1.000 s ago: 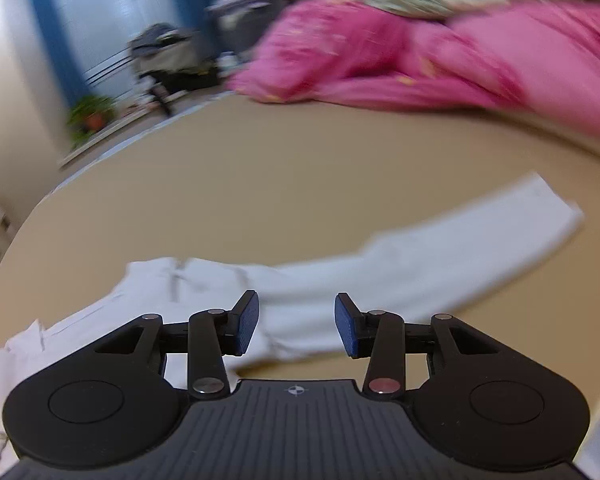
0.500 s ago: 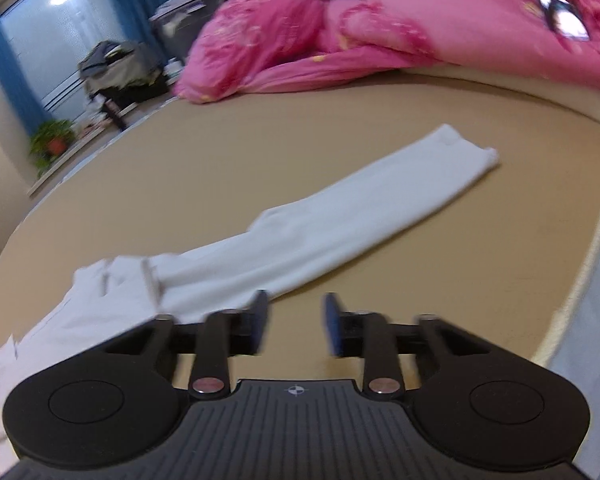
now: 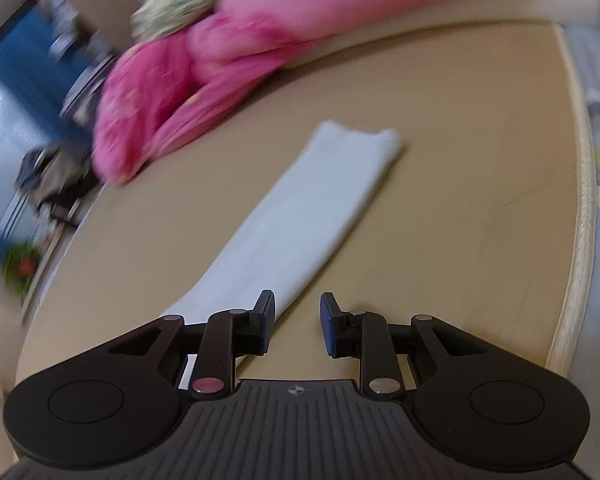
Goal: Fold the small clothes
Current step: 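Grasp the sleeve cuff with the right gripper and fold it across the shirt body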
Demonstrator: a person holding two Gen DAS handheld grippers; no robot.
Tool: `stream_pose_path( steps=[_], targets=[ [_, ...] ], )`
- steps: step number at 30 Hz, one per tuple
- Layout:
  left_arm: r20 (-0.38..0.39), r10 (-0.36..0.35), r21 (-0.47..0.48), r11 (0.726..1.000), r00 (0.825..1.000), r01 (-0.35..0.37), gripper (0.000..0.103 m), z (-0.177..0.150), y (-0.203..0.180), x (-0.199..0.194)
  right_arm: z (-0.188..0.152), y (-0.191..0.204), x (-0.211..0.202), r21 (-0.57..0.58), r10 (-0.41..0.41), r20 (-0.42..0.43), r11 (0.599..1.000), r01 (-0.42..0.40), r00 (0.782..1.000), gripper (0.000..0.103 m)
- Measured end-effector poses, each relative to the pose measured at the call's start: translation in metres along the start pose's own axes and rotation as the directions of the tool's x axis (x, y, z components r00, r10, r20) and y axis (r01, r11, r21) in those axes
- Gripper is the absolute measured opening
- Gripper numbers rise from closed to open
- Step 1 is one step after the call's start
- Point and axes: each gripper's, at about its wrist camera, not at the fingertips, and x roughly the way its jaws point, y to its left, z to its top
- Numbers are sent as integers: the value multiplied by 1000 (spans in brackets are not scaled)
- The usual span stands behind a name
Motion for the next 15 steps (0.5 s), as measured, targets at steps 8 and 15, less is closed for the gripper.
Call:
stream_pose_path(
  steps=[8, 15],
  targets=[
    [-19, 32, 20, 999, 999, -31, 76, -1, 0, 5, 19, -23, 42, 116, 21, 135, 993, -36, 991, 20],
    [-11, 35, 24, 999, 999, -35, 76, 0, -2, 8, 10, 47, 32, -39, -94, 304, 993, 111, 948, 3]
  ],
)
